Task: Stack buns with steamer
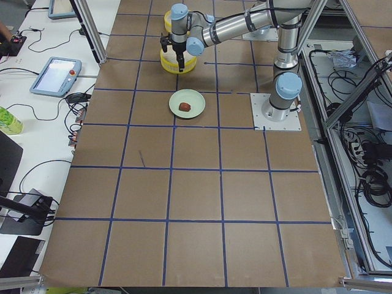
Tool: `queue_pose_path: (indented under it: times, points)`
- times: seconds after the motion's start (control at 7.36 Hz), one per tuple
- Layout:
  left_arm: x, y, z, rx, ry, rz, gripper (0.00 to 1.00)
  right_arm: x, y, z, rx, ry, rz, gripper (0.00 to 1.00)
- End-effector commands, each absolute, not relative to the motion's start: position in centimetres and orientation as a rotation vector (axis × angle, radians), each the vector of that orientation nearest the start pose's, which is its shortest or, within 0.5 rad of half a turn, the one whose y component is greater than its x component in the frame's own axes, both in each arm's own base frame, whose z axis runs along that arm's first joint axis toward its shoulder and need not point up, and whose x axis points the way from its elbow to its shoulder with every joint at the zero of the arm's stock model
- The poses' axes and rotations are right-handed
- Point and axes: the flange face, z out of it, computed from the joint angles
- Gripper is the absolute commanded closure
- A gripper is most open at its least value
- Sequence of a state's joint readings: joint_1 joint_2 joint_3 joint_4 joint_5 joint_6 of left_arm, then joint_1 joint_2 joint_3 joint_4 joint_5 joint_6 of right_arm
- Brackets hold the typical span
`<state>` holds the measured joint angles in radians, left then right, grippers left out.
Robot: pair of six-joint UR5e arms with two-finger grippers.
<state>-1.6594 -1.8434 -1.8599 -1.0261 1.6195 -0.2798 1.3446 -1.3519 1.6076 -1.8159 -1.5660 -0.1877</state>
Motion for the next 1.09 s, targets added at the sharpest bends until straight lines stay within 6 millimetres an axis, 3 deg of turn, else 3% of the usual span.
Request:
queue_pose_path:
  times: [0.0, 0.27, 0.54, 0.68, 0.81, 0.95]
  points:
    - [-9.0, -52.1, 23.6, -0.032, 3.076, 0.154, 0.00, -6.8, -59.2, 32.9, 0.048, 3.134, 0.017, 0.00]
    - [-2.9, -52.1, 22.6, 0.089, 3.086, 0.212, 0.00, -10.6, -58.2, 26.4, -0.012, 3.114, 0.093, 0.00]
    - [-2.1, -51.8, 21.0, 0.145, 3.097, 0.272, 0.00, -10.4, -55.4, 21.7, -0.024, 3.098, 0.157, 0.03]
    - [-2.1, -51.8, 20.0, 0.138, 3.104, 0.296, 0.15, -10.5, -54.8, 20.7, -0.052, 3.154, 0.087, 0.11]
    - [-2.0, -52.5, 18.8, 0.141, 3.104, 0.311, 0.17, -10.7, -55.1, 20.4, -0.053, 3.161, 0.099, 0.43]
    - [-1.9, -52.7, 18.4, 0.134, 3.104, 0.315, 0.32, -10.8, -55.2, 20.4, -0.053, 3.161, 0.099, 0.80]
